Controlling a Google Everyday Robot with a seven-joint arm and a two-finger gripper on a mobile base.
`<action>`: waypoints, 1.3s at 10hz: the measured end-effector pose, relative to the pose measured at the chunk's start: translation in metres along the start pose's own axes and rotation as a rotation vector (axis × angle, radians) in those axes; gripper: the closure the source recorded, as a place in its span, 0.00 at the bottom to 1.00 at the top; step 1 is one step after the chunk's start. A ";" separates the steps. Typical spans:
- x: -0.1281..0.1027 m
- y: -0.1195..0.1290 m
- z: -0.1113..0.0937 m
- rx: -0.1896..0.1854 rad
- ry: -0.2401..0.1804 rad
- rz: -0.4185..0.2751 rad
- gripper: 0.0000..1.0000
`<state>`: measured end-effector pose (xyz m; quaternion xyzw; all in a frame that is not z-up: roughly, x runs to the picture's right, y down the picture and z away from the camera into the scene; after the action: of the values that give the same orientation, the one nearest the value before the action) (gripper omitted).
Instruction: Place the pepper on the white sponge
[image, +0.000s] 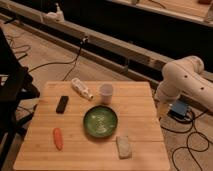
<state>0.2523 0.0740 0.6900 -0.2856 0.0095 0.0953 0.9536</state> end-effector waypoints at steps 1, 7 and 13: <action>-0.026 -0.008 -0.004 -0.014 -0.035 0.053 0.35; -0.163 -0.029 -0.016 -0.002 -0.192 0.379 0.35; -0.196 -0.021 -0.021 0.002 -0.207 0.403 0.35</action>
<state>0.0648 0.0110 0.6981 -0.2659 -0.0313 0.3125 0.9114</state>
